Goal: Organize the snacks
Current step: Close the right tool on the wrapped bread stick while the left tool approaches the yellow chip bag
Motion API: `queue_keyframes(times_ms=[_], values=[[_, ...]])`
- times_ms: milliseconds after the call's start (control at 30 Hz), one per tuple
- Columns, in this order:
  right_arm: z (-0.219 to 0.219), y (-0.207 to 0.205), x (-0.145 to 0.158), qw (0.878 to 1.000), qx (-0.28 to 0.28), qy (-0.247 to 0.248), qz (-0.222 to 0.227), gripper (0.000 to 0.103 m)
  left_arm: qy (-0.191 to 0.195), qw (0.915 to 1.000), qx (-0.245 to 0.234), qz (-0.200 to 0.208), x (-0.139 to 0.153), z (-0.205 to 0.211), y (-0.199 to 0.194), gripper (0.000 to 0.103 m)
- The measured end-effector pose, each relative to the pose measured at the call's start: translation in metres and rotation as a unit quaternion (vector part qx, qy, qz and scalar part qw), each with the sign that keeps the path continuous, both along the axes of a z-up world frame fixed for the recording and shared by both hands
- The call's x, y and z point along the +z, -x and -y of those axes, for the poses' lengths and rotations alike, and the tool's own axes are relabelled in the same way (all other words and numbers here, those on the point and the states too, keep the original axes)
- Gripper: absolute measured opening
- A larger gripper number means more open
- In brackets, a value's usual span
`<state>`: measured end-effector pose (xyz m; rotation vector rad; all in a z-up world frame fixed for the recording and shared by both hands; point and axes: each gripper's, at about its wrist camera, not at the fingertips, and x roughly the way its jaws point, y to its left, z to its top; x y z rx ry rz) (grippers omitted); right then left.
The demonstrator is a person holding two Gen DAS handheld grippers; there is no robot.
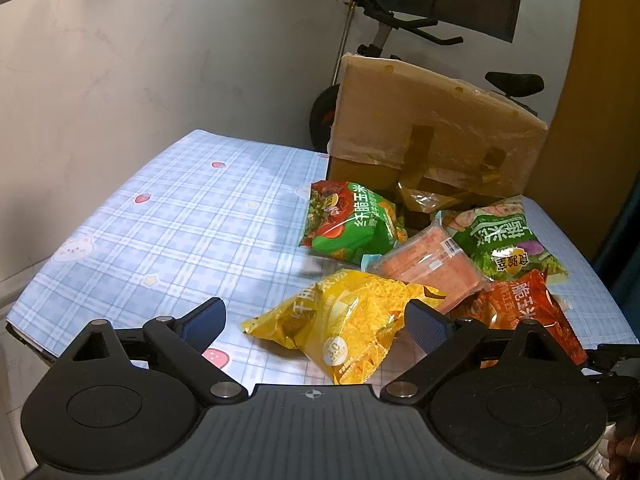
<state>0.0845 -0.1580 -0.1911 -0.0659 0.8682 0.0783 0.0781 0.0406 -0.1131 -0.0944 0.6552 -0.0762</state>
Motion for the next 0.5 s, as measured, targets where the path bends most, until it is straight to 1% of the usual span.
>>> queue_keyframes(times_ms=[100,233,367,433,500], values=[[0.007,0.001,0.000,1.000,-0.005,-0.010,-0.004,0.053,-0.001,1.0000,-0.001,0.001,0.000,0.000,0.000,0.097],[0.018,0.005,0.001,1.000,-0.018,-0.003,-0.010,0.053,-0.001,1.0000,-0.003,-0.001,0.000,0.001,-0.002,0.097],[0.032,0.006,-0.001,0.998,-0.054,0.004,-0.017,0.058,-0.001,1.0000,-0.004,-0.001,0.000,0.001,-0.002,0.097],[0.033,0.006,-0.002,0.998,-0.060,0.001,-0.021,0.062,-0.001,1.0000,-0.005,-0.002,-0.001,0.001,-0.002,0.097],[0.029,0.004,-0.002,0.998,-0.059,0.013,-0.020,0.063,-0.003,1.0000,-0.006,-0.002,-0.001,0.002,-0.001,0.097]])
